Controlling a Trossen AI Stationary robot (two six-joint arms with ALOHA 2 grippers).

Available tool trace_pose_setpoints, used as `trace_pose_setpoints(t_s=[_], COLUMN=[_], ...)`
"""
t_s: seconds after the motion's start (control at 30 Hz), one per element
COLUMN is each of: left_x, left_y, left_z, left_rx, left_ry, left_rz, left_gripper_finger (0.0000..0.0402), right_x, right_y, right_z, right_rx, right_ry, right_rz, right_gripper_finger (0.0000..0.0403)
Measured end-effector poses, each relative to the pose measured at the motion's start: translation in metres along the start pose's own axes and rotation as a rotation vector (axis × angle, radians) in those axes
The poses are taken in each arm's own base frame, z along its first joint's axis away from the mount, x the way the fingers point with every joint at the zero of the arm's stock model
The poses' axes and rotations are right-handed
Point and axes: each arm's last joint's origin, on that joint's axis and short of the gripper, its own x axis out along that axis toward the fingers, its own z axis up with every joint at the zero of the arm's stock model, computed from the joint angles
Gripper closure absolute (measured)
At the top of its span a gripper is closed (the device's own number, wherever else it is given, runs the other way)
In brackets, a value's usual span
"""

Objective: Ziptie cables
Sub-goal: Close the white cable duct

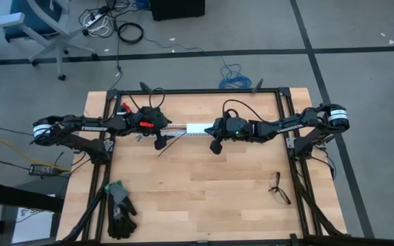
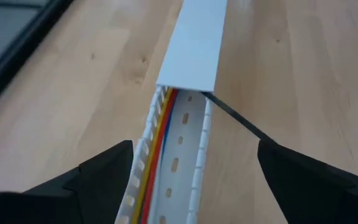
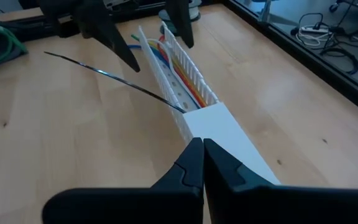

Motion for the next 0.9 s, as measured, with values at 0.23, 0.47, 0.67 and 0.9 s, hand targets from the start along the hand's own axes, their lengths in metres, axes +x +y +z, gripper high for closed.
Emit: trace_pose_setpoints(t_s=[0.23,0.47,0.67,0.9], left_x=[0.0,0.007,0.018,0.026], left_y=[-0.003,-0.002,0.001,0.004], left_z=[0.003,-0.003,-0.013,-0.02], left_rx=[-0.025,0.041,0.076,0.098], left_ry=[-0.038,0.011,0.097,0.153], left_rz=[-0.058,-0.023,0.069,0.111], left_gripper_finger=[0.0046,0.0046,0.0046,0.0046], right_x=[0.0,0.001,0.001,0.002], right_y=[0.0,0.001,0.001,-0.001], right_z=[0.003,0.007,0.007,0.008], right_rx=[0.006,0.019,0.027,0.03], right_ry=[-0.025,-0.07,-0.07,-0.072], right_rz=[0.004,0.058,0.065,0.069], right_gripper_finger=[0.0403,0.0403,0.0403,0.0403])
